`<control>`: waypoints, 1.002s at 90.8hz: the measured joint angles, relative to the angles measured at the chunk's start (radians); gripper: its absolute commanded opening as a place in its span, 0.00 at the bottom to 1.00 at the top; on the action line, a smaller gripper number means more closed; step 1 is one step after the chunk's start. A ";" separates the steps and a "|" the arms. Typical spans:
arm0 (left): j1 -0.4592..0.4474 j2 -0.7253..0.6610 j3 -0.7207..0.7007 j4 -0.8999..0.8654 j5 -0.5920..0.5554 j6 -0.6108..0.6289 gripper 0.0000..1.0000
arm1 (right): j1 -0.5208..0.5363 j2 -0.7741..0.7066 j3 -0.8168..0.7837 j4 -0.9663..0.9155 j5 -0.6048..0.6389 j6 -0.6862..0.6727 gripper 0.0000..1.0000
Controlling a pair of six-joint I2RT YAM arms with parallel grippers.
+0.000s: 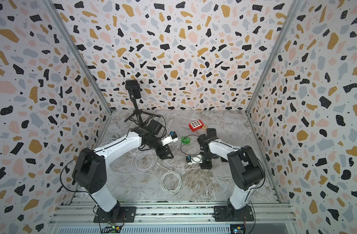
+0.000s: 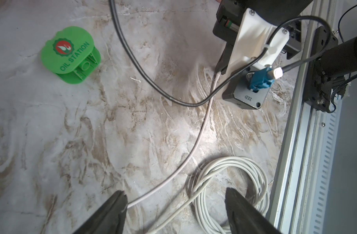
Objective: Plug the charging cable into the phone
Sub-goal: Pick up the charging cable from the center of the board.
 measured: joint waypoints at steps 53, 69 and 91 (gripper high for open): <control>-0.003 0.000 0.003 -0.011 0.280 0.010 0.80 | 0.019 -0.456 -0.041 0.158 -0.291 0.068 0.00; -0.018 0.000 0.025 -0.023 0.315 0.017 0.77 | 0.020 -0.450 -0.042 0.168 -0.390 0.101 0.00; -0.082 0.009 0.096 -0.046 0.336 0.040 0.55 | 0.020 -0.450 -0.042 0.167 -0.446 0.126 0.00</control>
